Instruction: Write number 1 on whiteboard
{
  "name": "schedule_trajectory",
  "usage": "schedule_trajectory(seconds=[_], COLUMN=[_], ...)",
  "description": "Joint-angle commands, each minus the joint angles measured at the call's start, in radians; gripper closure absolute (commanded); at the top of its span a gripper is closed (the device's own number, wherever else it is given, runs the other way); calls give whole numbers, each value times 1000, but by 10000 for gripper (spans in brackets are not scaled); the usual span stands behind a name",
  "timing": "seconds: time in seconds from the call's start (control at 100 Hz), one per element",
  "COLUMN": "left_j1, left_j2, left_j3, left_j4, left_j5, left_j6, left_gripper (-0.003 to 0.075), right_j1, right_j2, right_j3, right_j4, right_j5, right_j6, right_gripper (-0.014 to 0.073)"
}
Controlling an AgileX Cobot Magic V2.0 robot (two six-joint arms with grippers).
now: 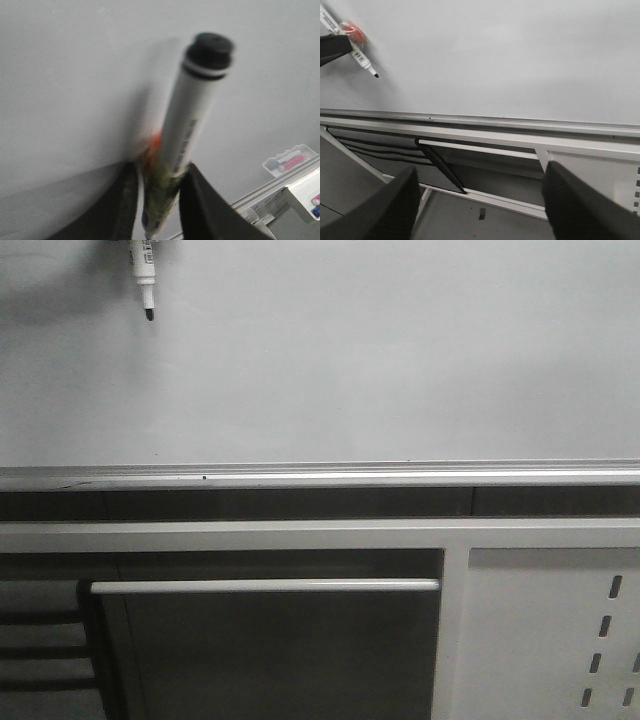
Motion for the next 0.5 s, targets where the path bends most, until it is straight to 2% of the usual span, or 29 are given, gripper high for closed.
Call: schedule_trajectory(seconds=[0.0, 0.15, 0.33, 0.49], left_j1=[-1, -1, -6, -121], left_j2=[-16, -27, -72, -96], left_j3=[-41, -41, -34, -34], left_j4=[-37, -17, 102, 335], left_j5=[-21, 16, 167, 217], left_j6=[5, 11, -41, -183], left_gripper=[744, 741, 741, 741], right_j1=[1, 1, 1, 1], right_j2=[14, 14, 14, 57], right_j3=[-34, -34, -34, -66], right_j4=[30, 30, 30, 101], right_j5=[-62, -62, -12, 81], right_j6=[-13, -13, -20, -105], right_gripper=[125, 125, 125, 125])
